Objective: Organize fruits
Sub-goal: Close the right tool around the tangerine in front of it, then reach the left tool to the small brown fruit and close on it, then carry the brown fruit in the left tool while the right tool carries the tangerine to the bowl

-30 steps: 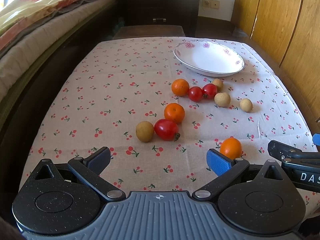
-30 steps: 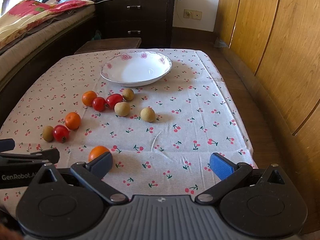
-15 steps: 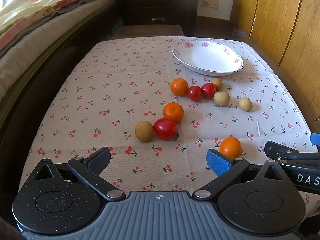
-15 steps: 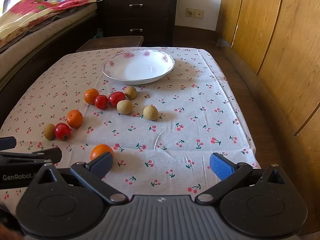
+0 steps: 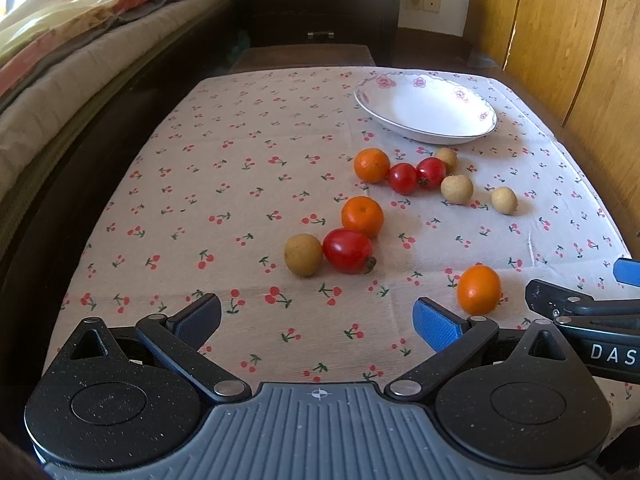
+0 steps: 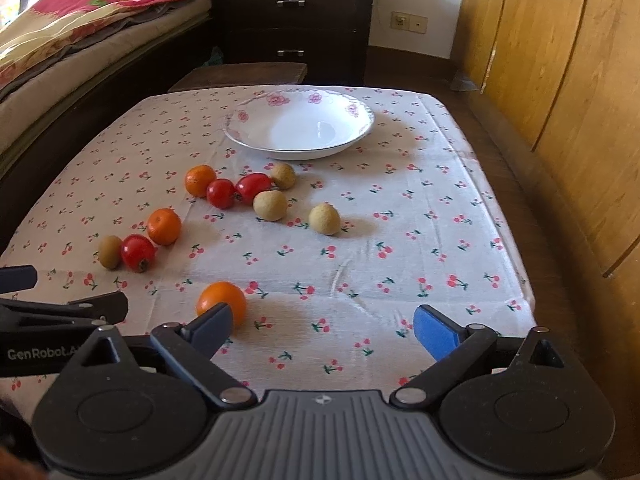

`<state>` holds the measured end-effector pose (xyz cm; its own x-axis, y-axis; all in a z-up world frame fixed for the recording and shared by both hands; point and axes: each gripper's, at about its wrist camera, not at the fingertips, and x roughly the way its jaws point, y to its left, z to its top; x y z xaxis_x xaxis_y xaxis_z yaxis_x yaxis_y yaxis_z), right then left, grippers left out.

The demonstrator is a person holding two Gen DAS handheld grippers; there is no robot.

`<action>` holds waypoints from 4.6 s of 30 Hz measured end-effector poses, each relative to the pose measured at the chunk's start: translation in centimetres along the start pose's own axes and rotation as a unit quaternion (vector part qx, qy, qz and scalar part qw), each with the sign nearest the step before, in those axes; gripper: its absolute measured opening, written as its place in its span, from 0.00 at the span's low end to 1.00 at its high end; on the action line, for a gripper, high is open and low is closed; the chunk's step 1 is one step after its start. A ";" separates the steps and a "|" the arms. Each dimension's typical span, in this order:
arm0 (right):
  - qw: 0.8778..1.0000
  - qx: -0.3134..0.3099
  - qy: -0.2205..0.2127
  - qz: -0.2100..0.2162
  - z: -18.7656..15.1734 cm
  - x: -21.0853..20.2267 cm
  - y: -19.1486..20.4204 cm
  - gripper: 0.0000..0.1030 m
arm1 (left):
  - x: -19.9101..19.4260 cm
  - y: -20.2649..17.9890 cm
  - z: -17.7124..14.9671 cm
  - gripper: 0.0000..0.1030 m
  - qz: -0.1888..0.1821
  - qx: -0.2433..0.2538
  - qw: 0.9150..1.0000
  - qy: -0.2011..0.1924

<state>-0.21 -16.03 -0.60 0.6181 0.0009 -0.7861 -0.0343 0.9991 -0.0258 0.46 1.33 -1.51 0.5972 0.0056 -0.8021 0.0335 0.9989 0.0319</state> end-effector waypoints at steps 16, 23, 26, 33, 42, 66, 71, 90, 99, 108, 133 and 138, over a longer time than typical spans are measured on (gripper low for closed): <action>0.996 -0.040 0.020 0.075 0.7 2.2 3.0 0.53 | 0.6 1.9 -0.3 1.00 0.003 -0.008 1.000 0.002; 0.993 -0.044 0.043 0.100 1.1 3.7 3.8 0.44 | 1.1 2.5 -0.3 1.00 0.005 -0.016 1.000 0.009; 0.992 -0.053 0.053 0.102 0.9 4.3 4.2 0.38 | 1.3 2.6 -0.3 1.00 0.004 -0.017 1.000 0.013; 0.990 -0.064 0.056 0.111 1.0 4.0 4.0 0.34 | 1.3 2.7 -0.3 1.00 -0.013 -0.018 1.000 0.005; 0.988 -0.053 0.058 0.132 1.0 3.4 3.0 0.34 | 2.2 3.1 1.0 0.91 -0.044 0.008 0.999 -0.003; 0.980 -0.029 0.091 0.175 1.3 4.0 3.0 0.34 | 6.8 3.2 4.2 0.67 -0.176 0.218 0.959 0.047; 0.981 -0.034 0.089 0.171 1.3 3.9 3.2 0.34 | 6.5 3.7 4.6 0.45 -0.174 0.194 0.964 0.052; 0.985 -0.023 0.065 0.157 1.3 2.4 1.4 0.33 | 3.2 0.3 3.8 0.35 -0.168 0.169 0.970 0.046; 0.987 -0.022 0.064 0.148 1.5 2.5 0.9 0.33 | 2.9 -1.5 4.8 0.35 -0.173 0.164 0.970 0.037; 0.985 -0.027 0.084 0.152 1.1 3.4 1.3 0.34 | 3.1 -0.7 4.6 0.35 -0.173 0.152 0.972 0.046; 0.986 -0.038 0.083 0.139 0.4 2.6 0.8 0.33 | 5.1 -3.9 3.6 0.37 -0.173 0.174 0.967 0.069; 0.987 -0.034 0.082 0.134 0.4 2.5 0.2 0.33 | 5.3 -4.9 3.9 0.33 -0.160 0.176 0.969 0.068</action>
<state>1.62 -15.78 -2.31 0.4447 0.2530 -0.8592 -0.2352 0.9586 0.1605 6.62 -3.69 -3.59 0.4013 -0.2717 -0.8747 0.4844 0.8735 -0.0490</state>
